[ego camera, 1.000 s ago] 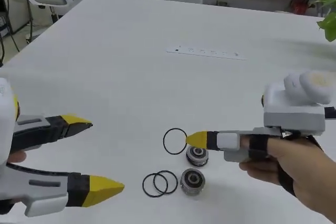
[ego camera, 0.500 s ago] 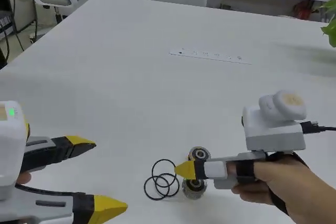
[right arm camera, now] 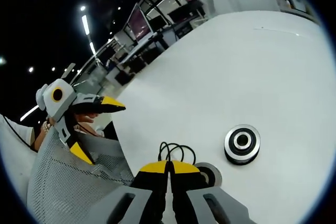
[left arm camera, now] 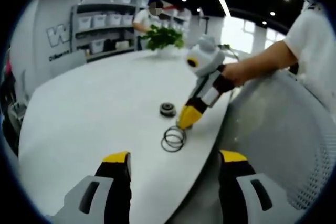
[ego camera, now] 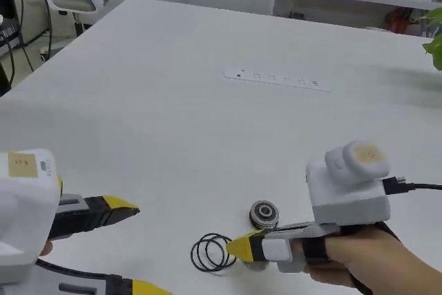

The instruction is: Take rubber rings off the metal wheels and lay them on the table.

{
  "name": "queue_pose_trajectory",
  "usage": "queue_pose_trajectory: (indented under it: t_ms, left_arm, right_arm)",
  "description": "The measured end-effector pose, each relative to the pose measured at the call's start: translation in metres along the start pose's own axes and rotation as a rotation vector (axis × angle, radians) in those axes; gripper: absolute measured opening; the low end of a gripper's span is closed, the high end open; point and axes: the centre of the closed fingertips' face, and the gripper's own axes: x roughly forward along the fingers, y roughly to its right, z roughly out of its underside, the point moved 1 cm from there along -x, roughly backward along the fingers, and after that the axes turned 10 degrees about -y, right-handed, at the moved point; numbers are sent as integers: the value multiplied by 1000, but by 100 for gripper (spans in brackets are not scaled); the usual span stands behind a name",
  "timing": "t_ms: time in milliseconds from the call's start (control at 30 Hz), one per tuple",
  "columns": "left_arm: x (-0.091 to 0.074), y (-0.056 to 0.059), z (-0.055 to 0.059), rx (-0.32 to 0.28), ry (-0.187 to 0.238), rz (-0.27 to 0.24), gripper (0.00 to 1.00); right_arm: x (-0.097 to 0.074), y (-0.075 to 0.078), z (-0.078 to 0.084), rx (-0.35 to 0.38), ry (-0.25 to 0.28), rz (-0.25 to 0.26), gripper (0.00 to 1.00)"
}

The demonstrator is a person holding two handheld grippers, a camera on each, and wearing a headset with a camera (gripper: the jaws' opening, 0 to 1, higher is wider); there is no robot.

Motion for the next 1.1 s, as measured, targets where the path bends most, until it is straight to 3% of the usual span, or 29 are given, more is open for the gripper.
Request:
queue_pose_trajectory:
  t_ms: [100,433,1100]
  left_arm:
    - [0,0,1,2,-8,1,68]
    - [0,0,1,0,-8,-2,68]
    - [0,-1,2,3,-10,-11,68]
  right_arm:
    - [1,4,1,-23,-5,29,0]
    - [1,6,-1,-40,-2,40,0]
    - [-1,7,-5,-207,-22,108,9]
